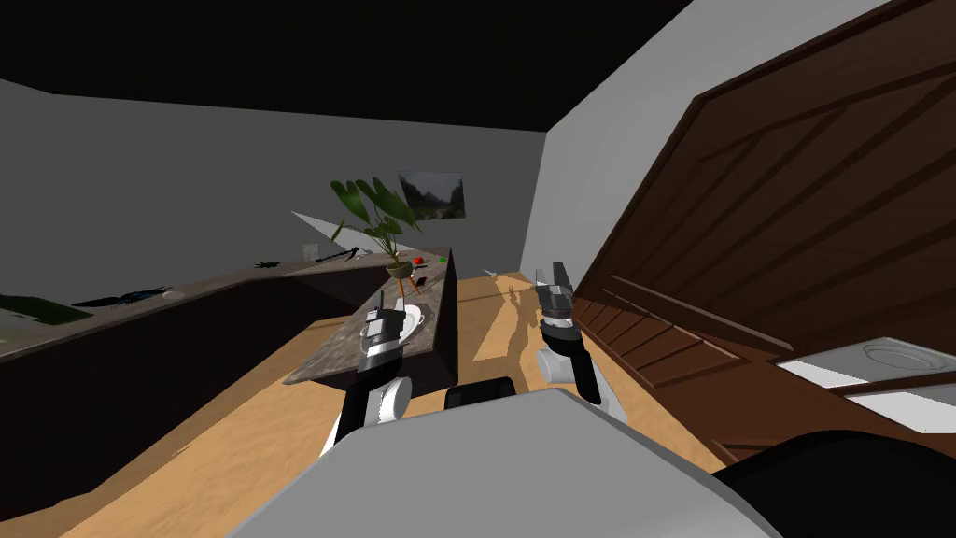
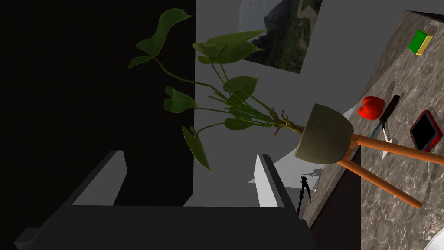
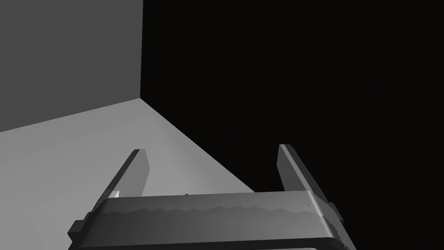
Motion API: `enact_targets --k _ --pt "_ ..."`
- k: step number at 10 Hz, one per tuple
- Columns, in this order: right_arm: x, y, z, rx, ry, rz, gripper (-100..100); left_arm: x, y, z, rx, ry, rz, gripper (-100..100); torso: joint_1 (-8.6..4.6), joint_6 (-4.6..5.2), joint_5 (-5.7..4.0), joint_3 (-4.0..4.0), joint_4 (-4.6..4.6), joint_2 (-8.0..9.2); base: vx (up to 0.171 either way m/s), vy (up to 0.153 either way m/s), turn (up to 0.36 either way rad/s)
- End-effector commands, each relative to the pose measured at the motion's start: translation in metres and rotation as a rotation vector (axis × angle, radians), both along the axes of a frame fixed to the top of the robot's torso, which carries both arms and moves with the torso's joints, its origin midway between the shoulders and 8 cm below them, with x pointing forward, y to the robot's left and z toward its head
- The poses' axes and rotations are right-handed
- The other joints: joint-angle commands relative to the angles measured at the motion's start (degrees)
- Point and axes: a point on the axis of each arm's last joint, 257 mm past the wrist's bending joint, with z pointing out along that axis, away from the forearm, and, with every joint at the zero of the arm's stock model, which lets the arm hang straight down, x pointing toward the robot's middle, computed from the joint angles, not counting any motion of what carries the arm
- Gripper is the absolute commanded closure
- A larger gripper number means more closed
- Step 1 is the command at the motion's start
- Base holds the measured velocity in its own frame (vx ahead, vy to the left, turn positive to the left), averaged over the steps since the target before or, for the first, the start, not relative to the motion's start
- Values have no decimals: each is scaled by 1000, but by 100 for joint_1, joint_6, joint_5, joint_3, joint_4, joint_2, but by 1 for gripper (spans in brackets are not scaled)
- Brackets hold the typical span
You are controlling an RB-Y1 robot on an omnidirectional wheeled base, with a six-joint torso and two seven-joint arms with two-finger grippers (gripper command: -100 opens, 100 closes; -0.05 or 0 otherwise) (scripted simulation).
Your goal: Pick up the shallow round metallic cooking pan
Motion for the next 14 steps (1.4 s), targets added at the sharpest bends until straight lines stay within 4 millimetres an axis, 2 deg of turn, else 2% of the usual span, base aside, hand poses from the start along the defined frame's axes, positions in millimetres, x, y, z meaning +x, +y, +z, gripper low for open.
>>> enact_targets --k 1,6,14 --pt "0 0 0 0 0 0 0 2 -4 -2 40 20 -24 -100 0 0 0 0 0 0 -8 -3 -31" --pt "0 0 0 0 0 0 0 17 -14 -12 141 125 -91 -100 1 1 0 7 3 12 -27 -3 -73" --pt "0 0 0 0 0 0 0 33 -14 -32 166 263 -107 -100 2 -1 1 5 2 8 -23 0 -57"
